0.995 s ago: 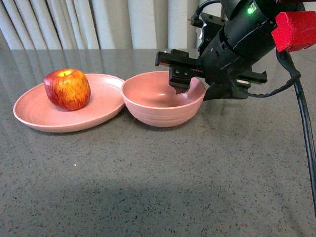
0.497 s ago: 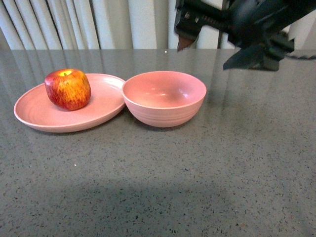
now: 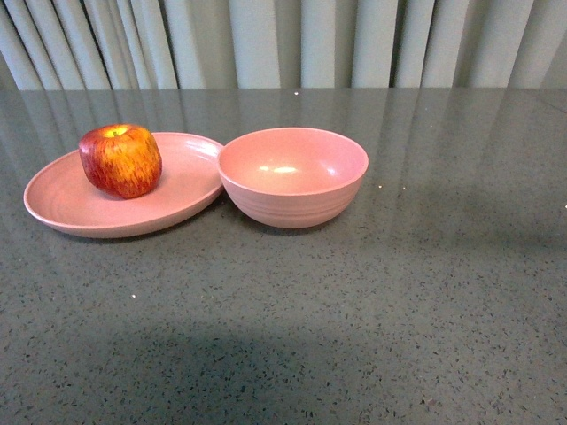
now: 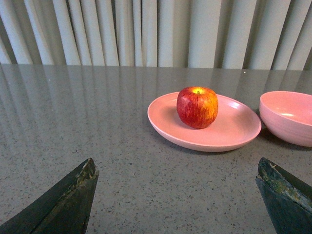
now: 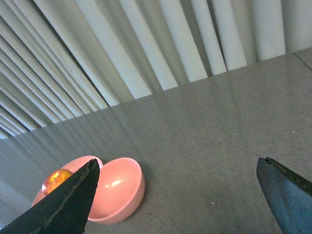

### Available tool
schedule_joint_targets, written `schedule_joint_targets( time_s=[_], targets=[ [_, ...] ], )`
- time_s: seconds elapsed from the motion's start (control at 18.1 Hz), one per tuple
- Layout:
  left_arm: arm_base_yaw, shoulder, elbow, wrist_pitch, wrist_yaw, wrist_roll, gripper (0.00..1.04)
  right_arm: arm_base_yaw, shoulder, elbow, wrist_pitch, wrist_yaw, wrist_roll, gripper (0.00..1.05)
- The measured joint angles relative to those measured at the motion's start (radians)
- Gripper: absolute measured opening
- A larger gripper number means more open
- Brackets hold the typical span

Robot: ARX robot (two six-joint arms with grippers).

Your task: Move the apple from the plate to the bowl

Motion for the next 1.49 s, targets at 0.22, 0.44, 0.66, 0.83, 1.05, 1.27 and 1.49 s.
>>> schedule_joint_targets(
  time_s=[0.22,0.44,0.66,0.83,1.05,1.27,1.49],
  targets=[
    [0.000,0.000,0.000,0.000,0.000,0.000,0.98,-0.096,-0.326,-0.183,-0.108,0.040,-0.062,0.95],
    [0.000,0.000,0.000,0.000,0.000,0.000,0.98,-0.096,-0.471,-0.359,-0.054,0.142,-0.345,0.50],
    [0.000,0.000,0.000,0.000,0.000,0.000,0.98,-0.096,-0.554,-0.453,-0.027,0.142,-0.377,0.04],
    [0.000,0.000,0.000,0.000,0.000,0.000,0.98,-0.096,-0.608,-0.514,-0.032,0.142,-0.388,0.02],
    [0.000,0.000,0.000,0.000,0.000,0.000,0.98,-0.096,-0.728,-0.555,-0.151,0.141,-0.388,0.02],
    [0.000,0.000,0.000,-0.001,0.000,0.000,0.98,-0.095,-0.807,-0.571,-0.167,0.143,-0.389,0.02],
    [0.000,0.000,0.000,0.000,0.000,0.000,0.98,-0.095,-0.808,-0.570,-0.170,0.143,-0.390,0.02]
  ],
)
